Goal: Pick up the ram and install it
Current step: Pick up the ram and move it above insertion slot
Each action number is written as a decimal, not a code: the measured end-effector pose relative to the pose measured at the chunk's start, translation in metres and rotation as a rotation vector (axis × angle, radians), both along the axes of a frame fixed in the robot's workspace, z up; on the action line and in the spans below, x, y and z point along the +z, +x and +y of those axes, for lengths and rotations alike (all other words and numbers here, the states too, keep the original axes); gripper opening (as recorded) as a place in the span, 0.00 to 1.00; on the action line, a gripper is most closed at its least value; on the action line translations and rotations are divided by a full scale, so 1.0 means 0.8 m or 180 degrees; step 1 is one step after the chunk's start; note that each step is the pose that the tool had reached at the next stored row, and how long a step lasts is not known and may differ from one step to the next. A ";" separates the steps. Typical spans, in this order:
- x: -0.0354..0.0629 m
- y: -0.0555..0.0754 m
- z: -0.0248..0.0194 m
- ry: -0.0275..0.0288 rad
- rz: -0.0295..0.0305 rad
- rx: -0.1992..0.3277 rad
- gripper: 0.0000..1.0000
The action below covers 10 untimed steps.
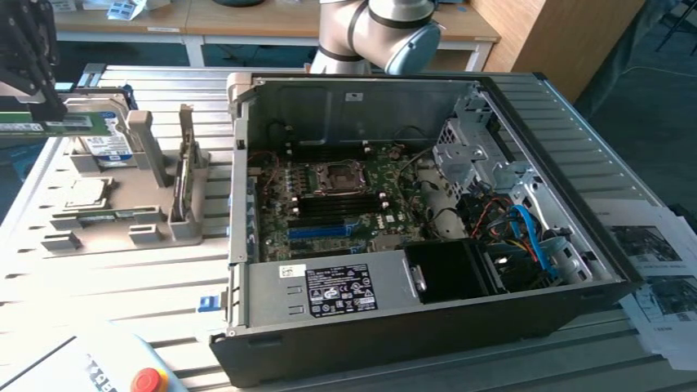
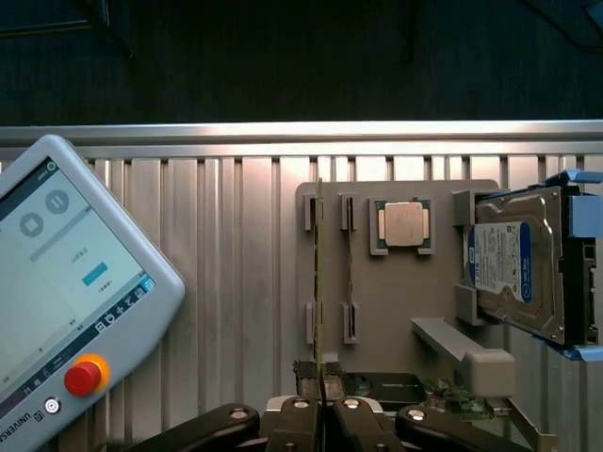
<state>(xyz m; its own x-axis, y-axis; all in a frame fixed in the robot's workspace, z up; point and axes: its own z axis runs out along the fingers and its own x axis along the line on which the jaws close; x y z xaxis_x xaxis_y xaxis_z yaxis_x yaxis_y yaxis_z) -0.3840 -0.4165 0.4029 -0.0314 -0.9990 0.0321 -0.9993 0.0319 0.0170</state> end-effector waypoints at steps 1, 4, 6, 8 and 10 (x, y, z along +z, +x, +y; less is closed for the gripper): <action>0.000 0.001 -0.0002 0.0000 0.0002 0.0000 0.12; 0.000 0.004 -0.0006 0.0000 0.0006 0.0000 0.12; 0.000 0.006 -0.0009 0.0000 0.0006 0.0000 0.12; 0.000 0.007 -0.0010 0.0000 0.0006 0.0000 0.12; 0.000 0.007 -0.0011 0.0000 0.0006 0.0000 0.12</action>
<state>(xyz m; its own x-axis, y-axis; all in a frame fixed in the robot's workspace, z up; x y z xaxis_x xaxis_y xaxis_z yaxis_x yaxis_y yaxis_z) -0.3786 -0.4174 0.4029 -0.0315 -0.9990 0.0322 -0.9993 0.0321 0.0190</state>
